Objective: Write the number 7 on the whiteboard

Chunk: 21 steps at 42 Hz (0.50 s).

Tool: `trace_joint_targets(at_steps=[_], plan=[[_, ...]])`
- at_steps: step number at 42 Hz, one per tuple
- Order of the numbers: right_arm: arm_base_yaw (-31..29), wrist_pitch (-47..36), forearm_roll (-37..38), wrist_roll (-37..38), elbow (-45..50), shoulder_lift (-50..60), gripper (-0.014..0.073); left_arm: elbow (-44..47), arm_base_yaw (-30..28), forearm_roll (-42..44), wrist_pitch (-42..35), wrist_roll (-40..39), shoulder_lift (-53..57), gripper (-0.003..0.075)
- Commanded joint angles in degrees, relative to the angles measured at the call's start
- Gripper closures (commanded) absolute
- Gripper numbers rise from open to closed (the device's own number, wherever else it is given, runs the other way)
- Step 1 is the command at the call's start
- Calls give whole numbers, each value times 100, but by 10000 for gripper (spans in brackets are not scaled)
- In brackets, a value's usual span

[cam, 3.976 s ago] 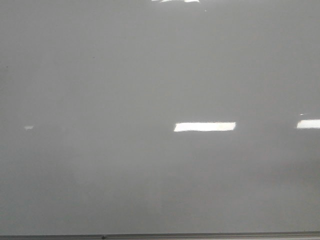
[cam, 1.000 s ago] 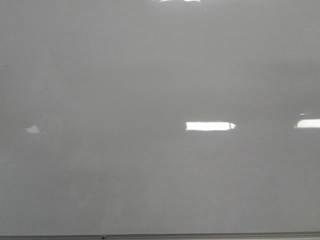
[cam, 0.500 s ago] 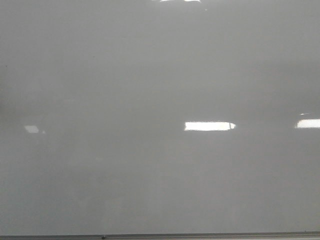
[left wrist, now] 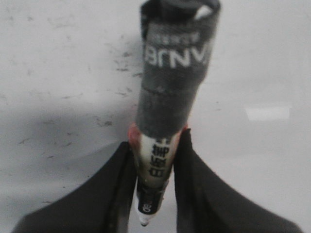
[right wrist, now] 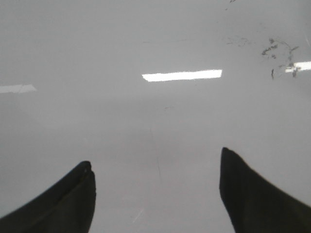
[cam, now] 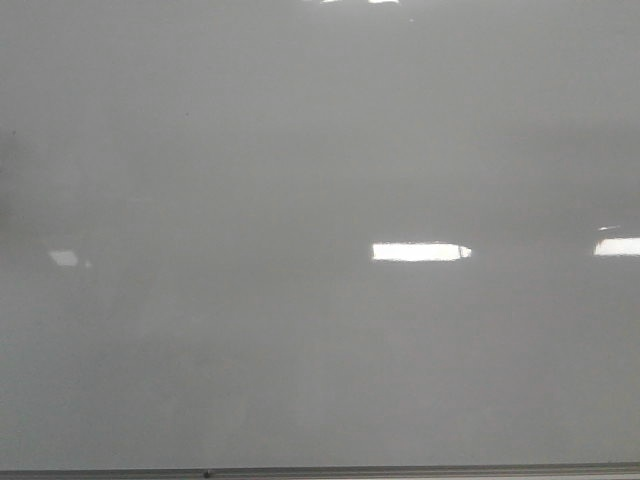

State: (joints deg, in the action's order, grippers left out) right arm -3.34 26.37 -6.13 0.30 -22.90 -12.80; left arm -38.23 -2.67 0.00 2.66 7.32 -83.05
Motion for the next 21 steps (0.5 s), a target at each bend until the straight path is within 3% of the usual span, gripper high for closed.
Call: trace_joint_targets(at_steps=[1,7,11,21], plan=[[-20,-446,50,-30,-206,-114,39,-161,8,-80,-381,-57,82,672],[-20,-446,50,-30,-206,-114,39,-161,8,-80,-266,-57,271,738],[-20,-446,50,-30,-206,-114,39,-197,55,-80,105,-57,601,741],[-20,-371,45,-30,-206,-143,39,-881,459,-345,2235,-42,1366,741]])
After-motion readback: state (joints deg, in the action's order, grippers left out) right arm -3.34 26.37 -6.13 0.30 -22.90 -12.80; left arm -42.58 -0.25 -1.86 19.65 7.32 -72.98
